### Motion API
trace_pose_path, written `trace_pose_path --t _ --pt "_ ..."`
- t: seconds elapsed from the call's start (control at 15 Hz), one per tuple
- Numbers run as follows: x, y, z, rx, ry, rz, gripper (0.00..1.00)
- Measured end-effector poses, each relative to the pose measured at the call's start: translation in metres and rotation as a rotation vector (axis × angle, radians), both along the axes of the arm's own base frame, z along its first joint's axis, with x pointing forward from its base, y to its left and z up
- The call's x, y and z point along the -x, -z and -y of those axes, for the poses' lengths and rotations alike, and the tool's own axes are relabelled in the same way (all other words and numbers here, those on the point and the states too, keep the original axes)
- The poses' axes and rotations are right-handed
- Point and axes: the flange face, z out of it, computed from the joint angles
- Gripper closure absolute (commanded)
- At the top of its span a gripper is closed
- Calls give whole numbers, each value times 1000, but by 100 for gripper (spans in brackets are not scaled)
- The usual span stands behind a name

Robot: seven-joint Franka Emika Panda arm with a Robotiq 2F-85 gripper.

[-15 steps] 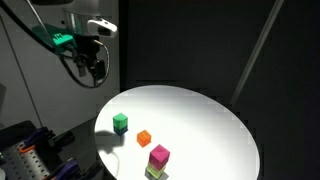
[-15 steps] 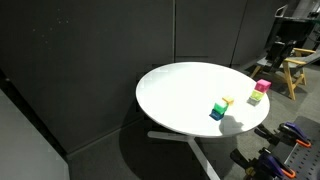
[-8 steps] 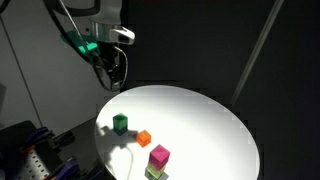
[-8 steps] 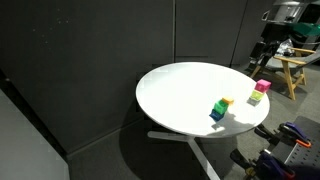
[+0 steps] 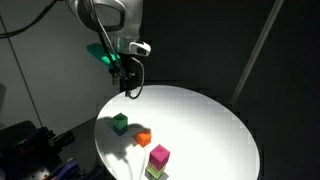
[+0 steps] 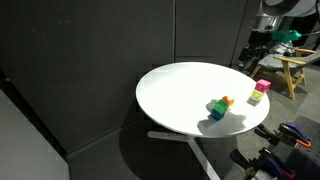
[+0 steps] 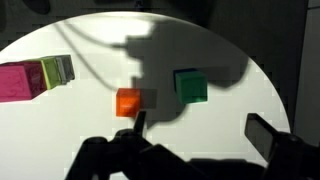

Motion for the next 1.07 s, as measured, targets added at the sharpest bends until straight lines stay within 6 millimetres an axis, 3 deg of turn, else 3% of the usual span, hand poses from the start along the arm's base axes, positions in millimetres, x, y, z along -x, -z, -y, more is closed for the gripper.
trace_pose_path --t 0.53,0.8,1.07 --pt "-28 41 56 17 88 -68 0" --pt "-29 57 86 22 166 -95 0" --pt "-25 59 112 44 220 -58 0"
